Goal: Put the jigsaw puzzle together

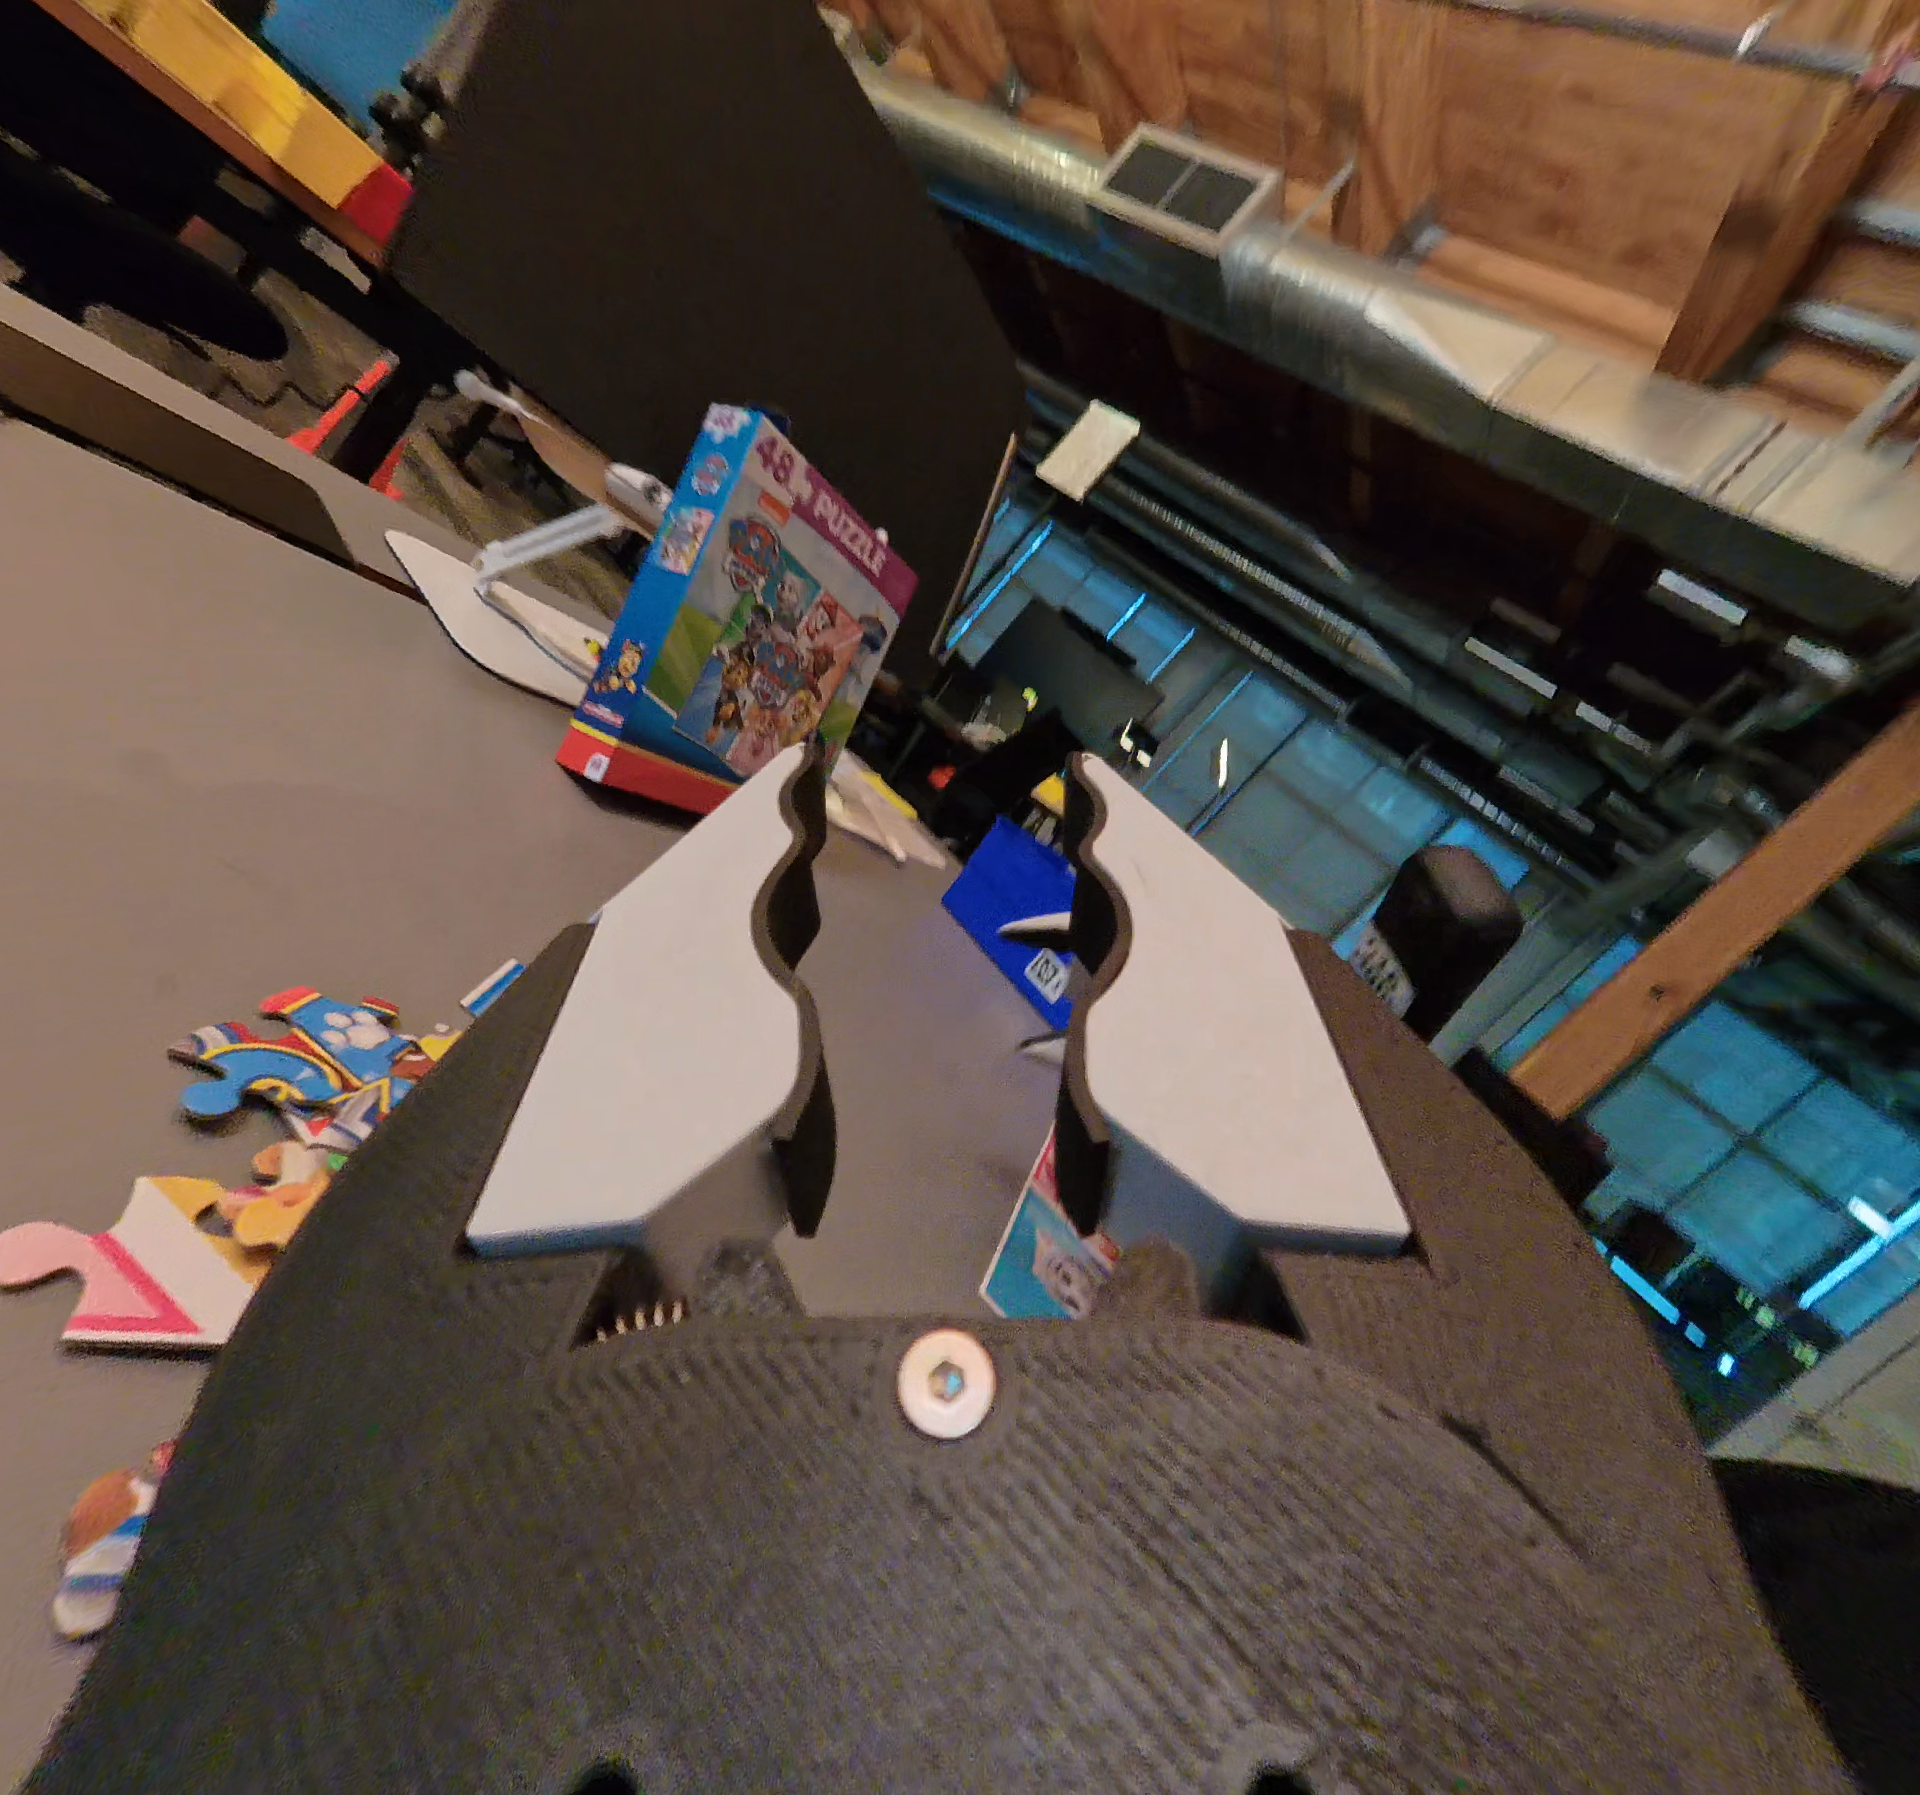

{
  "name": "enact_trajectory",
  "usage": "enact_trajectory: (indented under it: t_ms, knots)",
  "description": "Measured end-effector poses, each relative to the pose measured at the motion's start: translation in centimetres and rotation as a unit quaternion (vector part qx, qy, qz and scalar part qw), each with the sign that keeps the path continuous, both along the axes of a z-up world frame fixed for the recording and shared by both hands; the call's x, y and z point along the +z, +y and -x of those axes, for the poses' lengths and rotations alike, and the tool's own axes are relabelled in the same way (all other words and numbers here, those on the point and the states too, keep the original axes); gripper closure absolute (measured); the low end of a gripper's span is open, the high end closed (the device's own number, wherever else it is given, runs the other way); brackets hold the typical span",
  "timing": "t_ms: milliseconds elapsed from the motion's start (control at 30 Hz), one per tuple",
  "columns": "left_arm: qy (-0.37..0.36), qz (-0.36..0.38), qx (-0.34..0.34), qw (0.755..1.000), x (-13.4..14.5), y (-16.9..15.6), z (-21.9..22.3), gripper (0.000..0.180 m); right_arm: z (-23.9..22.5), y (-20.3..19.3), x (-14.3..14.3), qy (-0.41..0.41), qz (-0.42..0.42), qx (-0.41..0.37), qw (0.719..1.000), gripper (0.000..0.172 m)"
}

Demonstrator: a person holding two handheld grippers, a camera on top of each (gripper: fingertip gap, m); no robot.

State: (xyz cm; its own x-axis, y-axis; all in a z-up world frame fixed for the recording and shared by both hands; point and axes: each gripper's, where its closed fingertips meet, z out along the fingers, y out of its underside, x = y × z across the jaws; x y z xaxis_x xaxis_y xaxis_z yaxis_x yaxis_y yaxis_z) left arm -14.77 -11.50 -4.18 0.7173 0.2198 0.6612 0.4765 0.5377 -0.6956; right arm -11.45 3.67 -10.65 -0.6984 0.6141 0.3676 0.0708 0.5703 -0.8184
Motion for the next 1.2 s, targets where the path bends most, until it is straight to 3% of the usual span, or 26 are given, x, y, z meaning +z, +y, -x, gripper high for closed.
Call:
enact_trajectory:
  t_ms: [133,233,367,500,600,667,800,933,1033,1100,1200]
  knots:
    - [0.036,0.104,-0.045,0.993,-1.1,5.0,-2.0,0.136,-4.7,8.2,1.0,0.017,0.060,-0.085,0.994,0.125]
    - [0.072,0.179,-0.137,0.972,-2.8,11.3,-6.2,0.135,-9.5,15.6,0.0,0.047,0.078,-0.188,0.978,0.127]
    - [0.069,0.288,-0.255,0.920,-8.0,20.5,-13.4,0.120,-16.5,22.0,-1.0,0.066,0.198,-0.260,0.943,0.137]
    - [0.102,0.394,-0.303,0.862,-12.1,26.2,-19.4,0.108,-21.7,25.2,1.2,0.187,0.293,-0.270,0.898,0.161]
    - [0.148,0.487,-0.282,0.814,-14.7,27.1,-20.1,0.108,-22.4,25.1,2.5,0.190,0.309,-0.252,0.897,0.154]
    - [0.158,0.502,-0.294,0.798,-15.4,27.4,-20.7,0.108,-22.3,24.6,2.5,0.195,0.297,-0.252,0.900,0.155]
    - [0.151,0.510,-0.296,0.793,-16.5,27.7,-20.7,0.116,-21.0,23.2,0.7,0.166,0.280,-0.245,0.913,0.156]
    - [0.154,0.513,-0.305,0.788,-16.6,27.4,-20.9,0.159,-20.3,21.9,-0.1,0.152,0.274,-0.235,0.920,0.156]
    - [0.160,0.510,-0.301,0.790,-16.4,27.2,-20.8,0.168,-20.0,21.6,-0.3,0.148,0.267,-0.234,0.923,0.156]
    - [0.164,0.501,-0.297,0.796,-15.9,27.3,-20.7,0.160,-19.9,21.5,-0.4,0.146,0.270,-0.233,0.923,0.156]
    - [0.166,0.500,-0.304,0.794,-15.9,27.9,-21.1,0.122,-19.9,21.4,-0.5,0.141,0.279,-0.230,0.922,0.156]
